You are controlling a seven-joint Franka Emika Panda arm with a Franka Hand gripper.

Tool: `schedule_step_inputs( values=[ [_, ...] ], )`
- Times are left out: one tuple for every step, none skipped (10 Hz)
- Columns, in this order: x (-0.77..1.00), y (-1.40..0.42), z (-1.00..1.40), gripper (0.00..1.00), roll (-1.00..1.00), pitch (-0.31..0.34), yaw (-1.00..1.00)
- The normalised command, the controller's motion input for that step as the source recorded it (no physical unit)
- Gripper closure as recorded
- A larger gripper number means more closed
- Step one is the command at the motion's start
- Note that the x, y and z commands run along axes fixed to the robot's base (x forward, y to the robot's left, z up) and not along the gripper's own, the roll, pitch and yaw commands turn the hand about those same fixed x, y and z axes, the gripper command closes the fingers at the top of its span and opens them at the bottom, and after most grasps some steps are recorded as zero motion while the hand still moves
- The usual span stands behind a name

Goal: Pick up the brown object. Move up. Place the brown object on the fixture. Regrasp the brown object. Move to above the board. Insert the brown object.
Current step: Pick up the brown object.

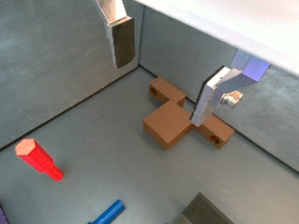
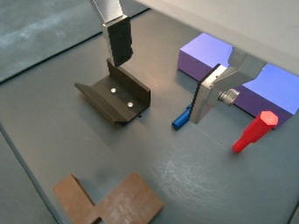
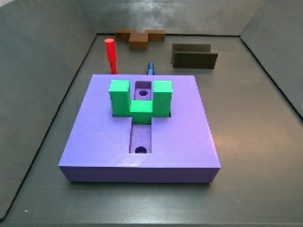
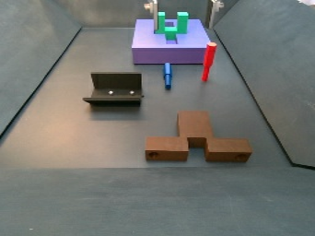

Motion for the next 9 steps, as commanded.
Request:
schedule_step_inputs(
  values=[
    [0.00,0.00,-0.07,0.00,0.00,-0.043,0.00],
    [0.00,0.00,-0.01,0.00,0.00,-0.040,0.00],
    [0.00,0.23,-0.22,0.00,-0.05,-0.044,-0.01],
    [-0.12,0.85,-0.75,0.00,-0.09,-0.081,-0.07],
    [-0.32,0.86,-0.89,0.00,-0.03,-0.097,-0.06],
    [-0.29,0.72,-0.98,0.00,-0.01,-0.026,-0.30],
    [-0.16,0.49,-0.95,0.00,0.00,-0.026,-0.37],
    [-0.54,0.28,-0.96,0.00,0.00,-0.084,-0.53],
    [-0.28,0.14,-0.69,0.00,-0.06,-0.217,-0.51]
  ],
)
